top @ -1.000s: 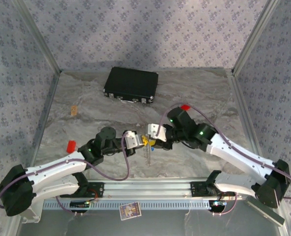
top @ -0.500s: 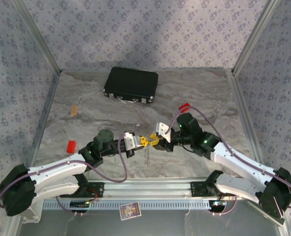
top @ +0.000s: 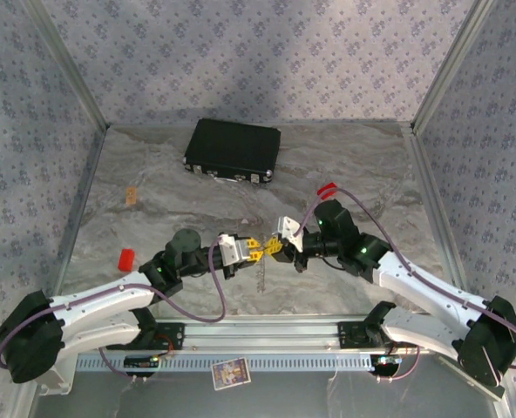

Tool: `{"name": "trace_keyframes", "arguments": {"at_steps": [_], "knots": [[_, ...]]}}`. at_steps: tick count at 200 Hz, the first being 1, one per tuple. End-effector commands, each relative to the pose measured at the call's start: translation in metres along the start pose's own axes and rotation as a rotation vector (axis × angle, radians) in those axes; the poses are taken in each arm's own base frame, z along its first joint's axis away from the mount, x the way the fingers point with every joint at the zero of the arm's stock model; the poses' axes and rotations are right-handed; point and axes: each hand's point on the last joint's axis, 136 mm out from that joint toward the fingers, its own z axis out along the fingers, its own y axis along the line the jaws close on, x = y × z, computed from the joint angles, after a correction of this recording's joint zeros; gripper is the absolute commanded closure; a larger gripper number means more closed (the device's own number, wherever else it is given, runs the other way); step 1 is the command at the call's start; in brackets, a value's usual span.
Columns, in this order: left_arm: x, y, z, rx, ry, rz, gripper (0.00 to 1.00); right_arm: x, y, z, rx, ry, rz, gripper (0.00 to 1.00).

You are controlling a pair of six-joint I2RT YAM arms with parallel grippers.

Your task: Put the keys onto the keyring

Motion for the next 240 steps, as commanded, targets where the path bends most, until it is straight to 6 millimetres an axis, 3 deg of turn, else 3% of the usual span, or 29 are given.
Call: {"name": "trace_keyframes", "arguments": {"at_steps": [1,36,63,88,115,132,152,208,240], "knots": [[-0.013,0.009,0.002,-0.022,0.034,0.001,0.7,-0.009,0.004,-0.004,-0.018,0.044,-0.051,1.0],[-0.007,0.009,0.004,-0.007,0.097,0.01,0.73,-0.001,0.005,-0.001,-0.018,0.173,-0.1,1.0],[-0.006,0.007,0.006,0.011,0.098,0.013,0.91,-0.005,0.007,0.002,-0.03,0.19,-0.125,1.0],[-0.006,0.004,0.006,0.027,0.091,0.015,1.0,-0.01,0.008,0.004,-0.037,0.173,-0.135,1.0],[-0.008,0.003,0.006,0.027,0.074,0.018,1.0,-0.007,0.005,0.003,-0.009,0.178,-0.131,1.0],[-0.008,0.004,0.005,0.017,0.067,0.02,1.0,0.001,0.0,-0.001,0.027,0.181,-0.107,0.82],[-0.009,0.005,0.004,0.009,0.052,0.022,1.0,0.012,-0.003,-0.006,0.059,0.182,-0.064,0.73],[-0.01,0.003,0.004,0.015,0.036,0.027,1.0,0.019,-0.004,-0.004,0.08,0.161,-0.032,0.71],[-0.009,0.003,0.003,0.014,0.039,0.024,1.0,0.016,-0.005,-0.002,0.08,0.15,-0.04,0.75]]}}
